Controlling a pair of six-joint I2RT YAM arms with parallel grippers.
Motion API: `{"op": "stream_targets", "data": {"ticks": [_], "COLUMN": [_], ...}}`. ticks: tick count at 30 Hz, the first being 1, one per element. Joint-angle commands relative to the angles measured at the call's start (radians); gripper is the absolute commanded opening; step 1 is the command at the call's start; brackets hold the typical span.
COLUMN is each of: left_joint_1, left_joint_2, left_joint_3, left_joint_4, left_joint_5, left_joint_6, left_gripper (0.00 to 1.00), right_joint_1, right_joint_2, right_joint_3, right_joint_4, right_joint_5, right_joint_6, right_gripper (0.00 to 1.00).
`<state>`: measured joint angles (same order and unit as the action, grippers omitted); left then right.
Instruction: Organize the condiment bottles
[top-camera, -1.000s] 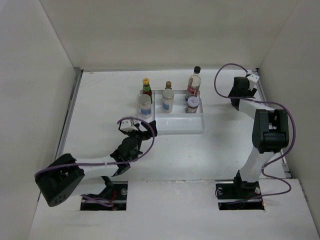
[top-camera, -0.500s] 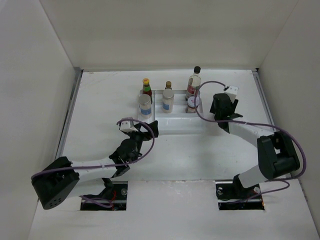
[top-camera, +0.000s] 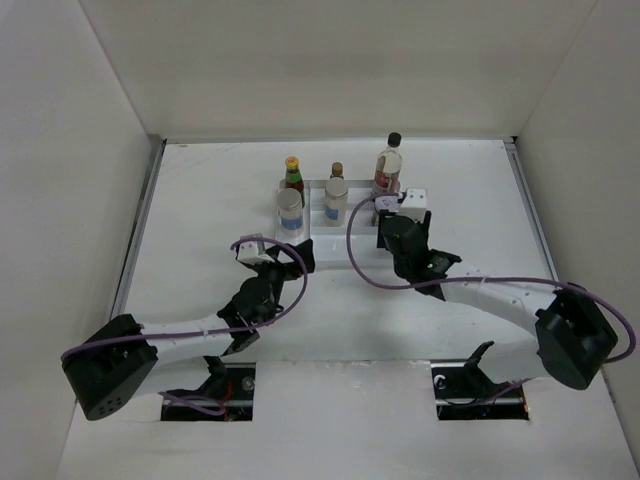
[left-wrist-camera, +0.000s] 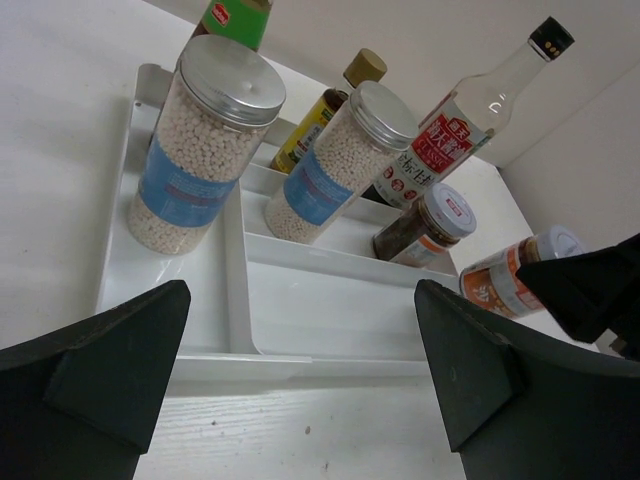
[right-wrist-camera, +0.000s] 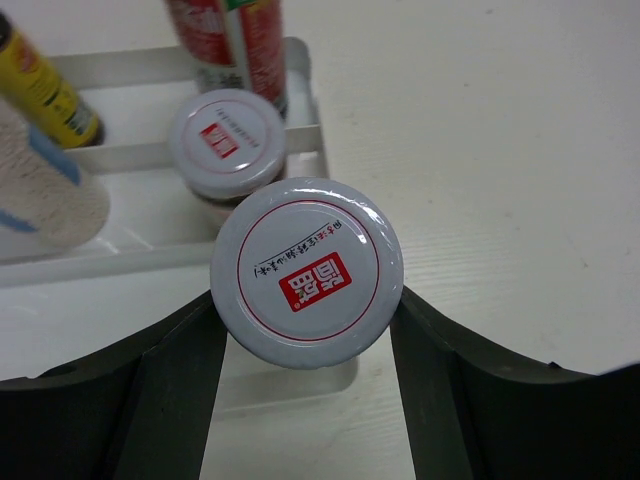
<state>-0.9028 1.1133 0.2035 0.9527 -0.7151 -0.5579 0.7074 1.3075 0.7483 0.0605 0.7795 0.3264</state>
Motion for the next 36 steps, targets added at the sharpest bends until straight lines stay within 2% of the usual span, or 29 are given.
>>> {"op": "stream_targets", "data": {"ticks": [1, 9, 15, 17, 19, 26, 31, 36], "left_joint_1": [0.018, 0.072, 0.106, 0.110, 0.117, 0.129, 0.138, 0.144], "left_joint_2": [-0.021, -0.067, -0.112, -0.121, -0.128, -0.161, -0.184, -0.185], "left_joint_3": [0.010, -0.018, -0.030, -0.033, -0.035, -0.044, -0.053, -0.053], "left_joint_4": [0.027, 0.021, -0.009, -0.014, -0.017, -0.045, -0.063, -0.074], "left_joint_5": [-0.015, -0.017, -0.018, -0.024, -0.029, -0.070, -0.119, -0.150], "left_joint_6": [0.001, 0.001, -0.004, -0.005, -0.005, -0.005, -0.005, -0.008], "left_gripper": [0.98, 0.98, 0.98, 0.98, 0.98, 1.00, 1.00, 1.00], "right_joint_1": [0.091, 0.209, 0.212, 0.211, 0.212, 0.191, 0.163, 0.019], "right_joint_2": [0.051, 0.294, 0.351, 0.346, 0.337, 0.280, 0.124, -0.127], "right_joint_3": [0.101, 0.230, 0.206, 0.186, 0.171, 0.114, 0.063, -0.062], "right_joint_4": [0.137, 0.257, 0.314, 0.318, 0.318, 0.317, 0.308, 0.315], "right_joint_5": [0.052, 0.032, 0.014, 0.014, 0.009, -0.049, -0.074, -0.089], "right_joint_6": [0.011, -0.009, 0.002, 0.013, 0.026, 0.060, 0.043, 0.045], "right_gripper": [0.52, 0.53, 0.54, 0.57, 0.64, 0.92, 1.00, 1.00]}}
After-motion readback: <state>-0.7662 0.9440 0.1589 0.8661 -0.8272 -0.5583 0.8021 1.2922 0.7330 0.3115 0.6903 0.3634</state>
